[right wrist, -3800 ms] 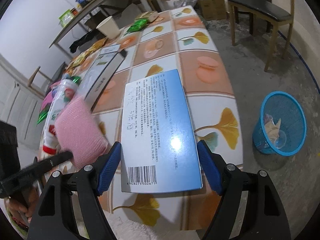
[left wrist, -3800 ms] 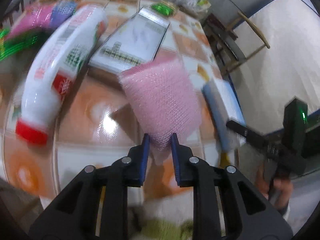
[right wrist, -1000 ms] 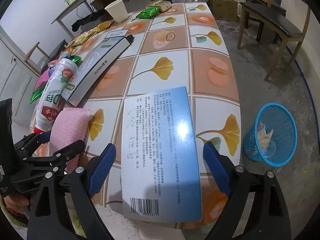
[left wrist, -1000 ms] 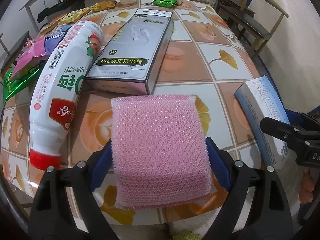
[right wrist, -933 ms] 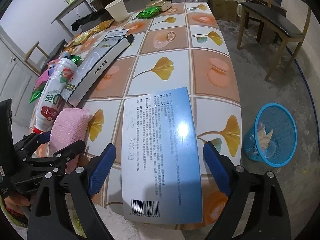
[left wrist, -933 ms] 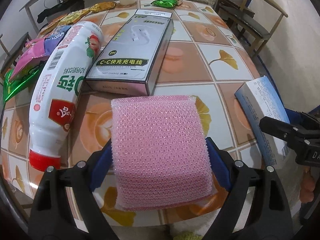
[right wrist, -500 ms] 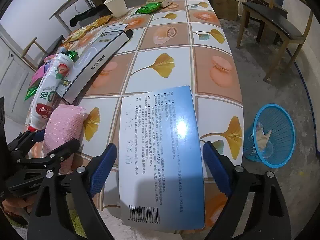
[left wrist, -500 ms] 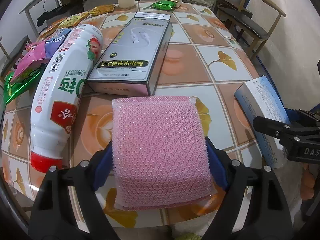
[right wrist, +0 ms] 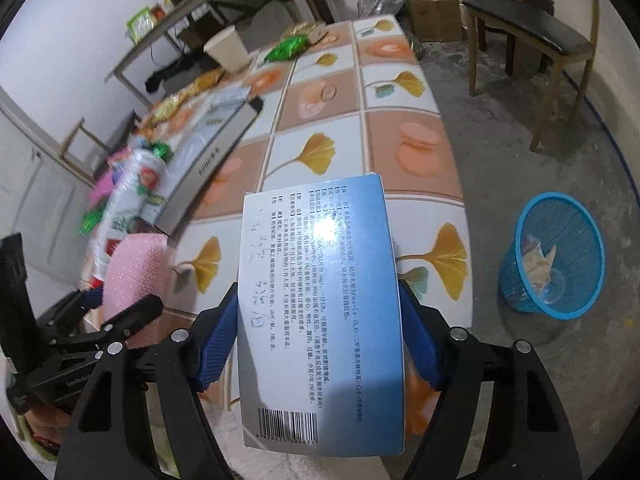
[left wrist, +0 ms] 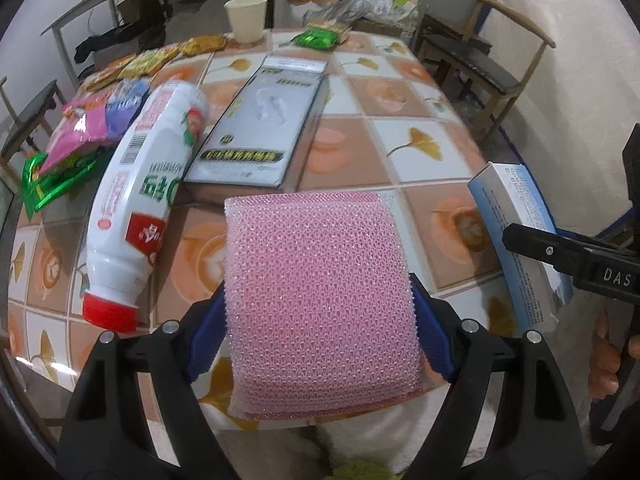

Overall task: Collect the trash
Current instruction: 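Carry the pink sponge and blue box to the wastebasket and release both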

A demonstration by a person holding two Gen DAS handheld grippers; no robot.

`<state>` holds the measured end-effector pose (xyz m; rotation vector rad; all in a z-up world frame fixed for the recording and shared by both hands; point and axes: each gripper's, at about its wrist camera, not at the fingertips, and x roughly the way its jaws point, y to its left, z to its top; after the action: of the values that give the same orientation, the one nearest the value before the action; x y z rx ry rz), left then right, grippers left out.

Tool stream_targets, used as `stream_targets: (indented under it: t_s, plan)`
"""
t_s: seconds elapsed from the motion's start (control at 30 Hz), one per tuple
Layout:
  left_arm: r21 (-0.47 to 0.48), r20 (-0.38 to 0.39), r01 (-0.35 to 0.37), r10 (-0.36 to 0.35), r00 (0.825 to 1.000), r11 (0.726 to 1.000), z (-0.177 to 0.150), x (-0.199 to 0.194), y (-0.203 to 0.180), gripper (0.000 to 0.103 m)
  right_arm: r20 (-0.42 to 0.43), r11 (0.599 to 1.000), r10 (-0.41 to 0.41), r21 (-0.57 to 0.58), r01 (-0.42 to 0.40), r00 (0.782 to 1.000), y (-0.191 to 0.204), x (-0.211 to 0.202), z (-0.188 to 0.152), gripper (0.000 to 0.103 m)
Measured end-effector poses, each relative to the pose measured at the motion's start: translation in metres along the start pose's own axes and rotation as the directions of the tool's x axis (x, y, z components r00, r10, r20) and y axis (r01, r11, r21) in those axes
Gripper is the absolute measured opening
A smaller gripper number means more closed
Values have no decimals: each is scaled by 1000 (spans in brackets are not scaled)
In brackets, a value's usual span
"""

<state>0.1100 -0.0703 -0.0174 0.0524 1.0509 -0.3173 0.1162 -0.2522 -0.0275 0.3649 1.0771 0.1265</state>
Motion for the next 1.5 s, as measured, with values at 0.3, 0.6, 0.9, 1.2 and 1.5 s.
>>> stream_targets:
  t_s: [0.3,0.6,0.9,1.2,1.5]
  plan:
    - [109,26,138,-141,990,985,37,-20,-62,78,176,982,12,186,-45,984,-73,-64,-10,72]
    - [188,-104,341,-327,939,921,81,13,-157,78,254,837,-80,543,-74,964,-203,-107,-67,72]
    - [239,-294,399,-325,899,885,100,90,-258,79,278,639,-44,746,-187,960,-306,-75,-92,72]
    - [390,-323,350,-230,918,852,133,154,-378,89,233,582,-24,794,-176,972,-396,-19,-35,93]
    - [322,-265,363,-285,921,874,126,170,-373,89,155,413,-58,903,-118,986,-435,27,-106,93]
